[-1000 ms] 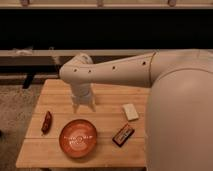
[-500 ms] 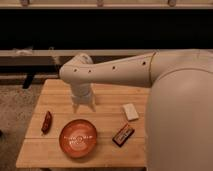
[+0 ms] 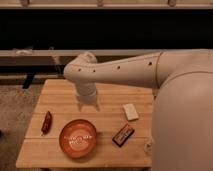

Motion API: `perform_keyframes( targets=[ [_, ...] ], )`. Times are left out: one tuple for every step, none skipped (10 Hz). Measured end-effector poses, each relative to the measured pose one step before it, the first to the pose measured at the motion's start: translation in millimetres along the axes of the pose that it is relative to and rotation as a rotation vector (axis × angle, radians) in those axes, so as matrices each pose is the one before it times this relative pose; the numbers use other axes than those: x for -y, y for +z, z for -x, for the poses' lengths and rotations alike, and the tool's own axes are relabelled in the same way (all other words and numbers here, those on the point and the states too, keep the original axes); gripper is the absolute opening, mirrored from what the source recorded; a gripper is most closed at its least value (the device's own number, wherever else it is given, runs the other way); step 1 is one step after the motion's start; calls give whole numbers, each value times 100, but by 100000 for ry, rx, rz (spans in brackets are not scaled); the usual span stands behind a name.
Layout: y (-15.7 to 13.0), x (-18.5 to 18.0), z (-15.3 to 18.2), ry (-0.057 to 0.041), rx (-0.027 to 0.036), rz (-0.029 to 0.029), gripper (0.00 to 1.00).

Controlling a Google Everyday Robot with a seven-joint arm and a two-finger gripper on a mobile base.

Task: Knock the bottle over

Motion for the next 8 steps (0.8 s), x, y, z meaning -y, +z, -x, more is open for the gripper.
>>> perform_keyframes(
  targets=[
    [-294,2258,-164,3960,749,-896,65],
    [-203,1681,-12,3101,818,-204,65],
    [-326,1651,139,3344,1129,-215,65],
    [-420,1252,238,2729,1359,185,65],
    [-351,408,107,960,1029,554,65],
    [-185,-8,145,342,810,775,65],
    [-75,-362,54,123,760,1920,65],
    [41,32,106,527,385,1250,65]
  ],
)
